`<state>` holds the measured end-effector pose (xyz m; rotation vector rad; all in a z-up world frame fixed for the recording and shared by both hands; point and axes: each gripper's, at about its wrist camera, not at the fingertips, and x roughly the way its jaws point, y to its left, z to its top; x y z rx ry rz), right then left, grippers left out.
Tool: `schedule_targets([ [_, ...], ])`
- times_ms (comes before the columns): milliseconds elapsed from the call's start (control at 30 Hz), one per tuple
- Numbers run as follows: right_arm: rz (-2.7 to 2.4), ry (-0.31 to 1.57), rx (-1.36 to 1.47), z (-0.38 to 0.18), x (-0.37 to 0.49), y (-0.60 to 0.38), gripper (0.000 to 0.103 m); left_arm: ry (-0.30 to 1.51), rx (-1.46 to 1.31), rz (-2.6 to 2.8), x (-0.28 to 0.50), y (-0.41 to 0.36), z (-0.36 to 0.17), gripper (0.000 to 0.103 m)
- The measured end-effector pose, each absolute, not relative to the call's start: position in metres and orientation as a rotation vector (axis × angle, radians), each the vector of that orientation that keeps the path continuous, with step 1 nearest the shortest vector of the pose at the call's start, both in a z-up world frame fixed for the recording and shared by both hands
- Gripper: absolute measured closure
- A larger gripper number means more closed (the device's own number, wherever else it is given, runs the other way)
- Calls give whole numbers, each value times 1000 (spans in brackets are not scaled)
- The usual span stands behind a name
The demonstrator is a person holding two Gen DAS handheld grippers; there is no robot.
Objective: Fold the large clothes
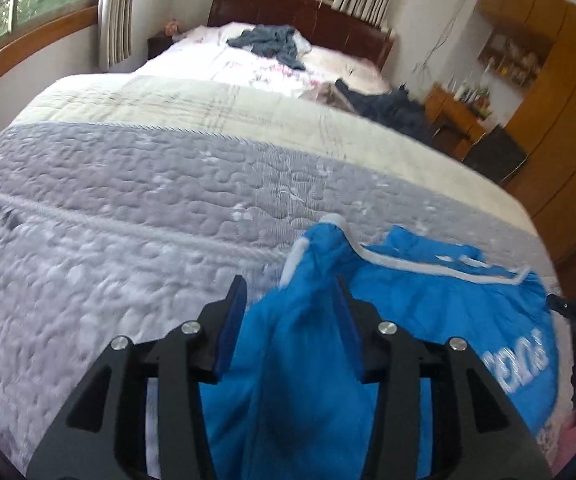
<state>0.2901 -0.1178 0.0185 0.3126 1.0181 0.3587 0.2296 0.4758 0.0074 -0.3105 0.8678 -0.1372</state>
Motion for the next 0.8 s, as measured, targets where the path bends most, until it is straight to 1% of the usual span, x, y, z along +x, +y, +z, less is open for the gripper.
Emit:
schedule_targets([
  [67,389,1017,320,21,267,-124,57,840,-301,-157,196,479,14,52],
  [133,420,1031,323,19,242,-129,54,838,-290,-171,167,478,14,51],
  [233,441,1062,329,11,215,-133,51,838,-277,-191,138,473,8,50],
  [333,472,1082,346,0,198,-134,50,832,-270,-199,114,472,2,50],
  [367,483,1094,347,-3,195,-132,53,831,-272,-200,107,470,0,50],
  [400,489,1103,345,-6,192,-130,57,835,-271,-202,106,470,-2,50],
  [433,489,1110,335,-8,189,-127,68,843,-261,-202,103,469,-6,51],
  [467,486,1107,319,-9,186,-124,75,853,-248,-194,104,467,-9,52],
  [533,495,1082,299,-2,181,-120,85,877,-225,-176,104,466,-19,52],
  [567,494,1072,295,0,177,-119,88,886,-222,-169,104,468,-24,52],
  [667,474,1108,299,-8,173,-121,91,894,-235,-156,107,476,-33,48],
  [800,466,1150,292,-31,174,-120,91,910,-286,-183,113,485,-44,42],
])
